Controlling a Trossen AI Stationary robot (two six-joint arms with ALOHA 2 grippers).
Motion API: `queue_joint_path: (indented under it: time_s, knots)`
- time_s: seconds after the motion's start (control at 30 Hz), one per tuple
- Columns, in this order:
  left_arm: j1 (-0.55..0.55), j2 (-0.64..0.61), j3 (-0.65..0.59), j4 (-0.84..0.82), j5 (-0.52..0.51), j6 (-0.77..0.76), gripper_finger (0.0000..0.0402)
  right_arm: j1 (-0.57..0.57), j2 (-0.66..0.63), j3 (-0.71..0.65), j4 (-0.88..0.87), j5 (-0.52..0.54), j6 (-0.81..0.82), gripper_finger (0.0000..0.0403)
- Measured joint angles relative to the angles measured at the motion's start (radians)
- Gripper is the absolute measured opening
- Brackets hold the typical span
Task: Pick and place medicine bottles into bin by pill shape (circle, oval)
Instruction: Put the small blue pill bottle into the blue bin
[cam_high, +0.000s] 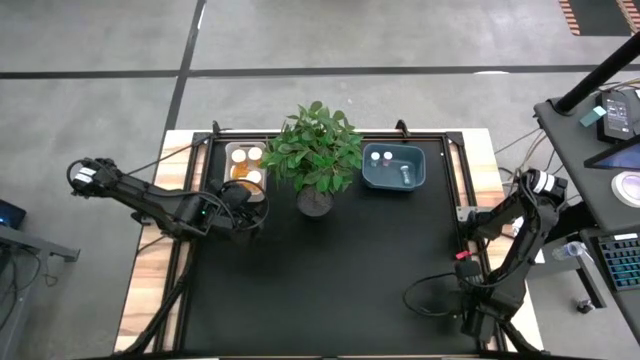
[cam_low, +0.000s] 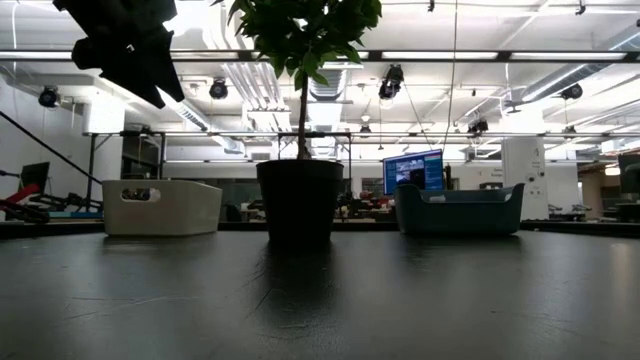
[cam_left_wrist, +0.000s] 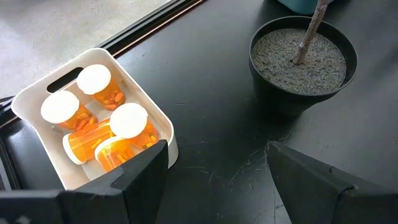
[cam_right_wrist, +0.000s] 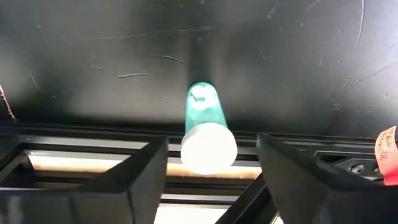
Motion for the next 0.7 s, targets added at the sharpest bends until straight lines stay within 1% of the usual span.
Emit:
queue_joint_path:
  time_s: [0.13,0.7]
  knots:
    - [0.000,0.000,0.000,0.000,0.000,0.000,0.0254,0.000,0.000,0.000,0.002,0.000,-0.004,0.0214]
    - [-0.001,0.000,0.000,0.000,0.000,0.000,0.0254,0.000,0.000,0.000,0.024,0.001,-0.037,0.0114]
